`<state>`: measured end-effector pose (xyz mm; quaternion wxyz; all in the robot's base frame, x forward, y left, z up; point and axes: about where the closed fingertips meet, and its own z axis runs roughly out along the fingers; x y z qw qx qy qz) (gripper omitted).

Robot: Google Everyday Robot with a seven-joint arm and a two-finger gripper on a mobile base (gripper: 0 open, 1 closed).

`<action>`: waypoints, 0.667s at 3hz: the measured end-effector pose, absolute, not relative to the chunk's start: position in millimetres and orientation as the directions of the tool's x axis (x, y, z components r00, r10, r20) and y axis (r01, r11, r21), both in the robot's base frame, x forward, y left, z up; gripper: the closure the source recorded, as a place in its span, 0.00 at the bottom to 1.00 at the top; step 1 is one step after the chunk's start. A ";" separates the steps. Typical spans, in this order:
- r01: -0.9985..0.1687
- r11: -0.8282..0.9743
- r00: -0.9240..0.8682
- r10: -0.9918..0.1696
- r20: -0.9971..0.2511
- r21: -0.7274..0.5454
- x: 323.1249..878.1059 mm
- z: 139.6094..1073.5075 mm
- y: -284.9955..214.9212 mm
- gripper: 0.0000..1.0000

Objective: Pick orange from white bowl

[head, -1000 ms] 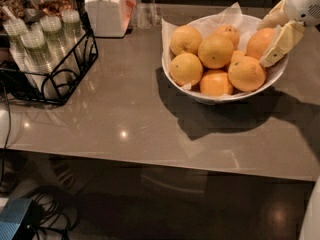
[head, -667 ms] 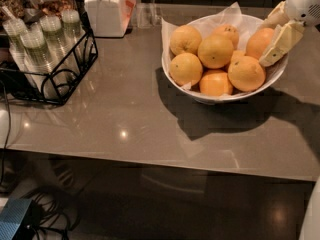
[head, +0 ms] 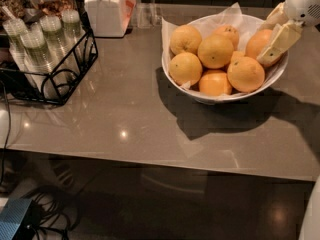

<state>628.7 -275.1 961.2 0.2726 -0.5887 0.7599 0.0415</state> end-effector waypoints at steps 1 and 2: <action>-0.917 0.304 -0.158 -0.872 -0.464 -0.258 628.8 961.3 -275.0 1.00; -0.914 0.306 -0.150 -0.863 -0.483 -0.264 631.2 964.0 -270.7 1.00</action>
Offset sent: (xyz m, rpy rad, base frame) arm -0.0053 0.0051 0.0098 0.0361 -0.0130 0.0094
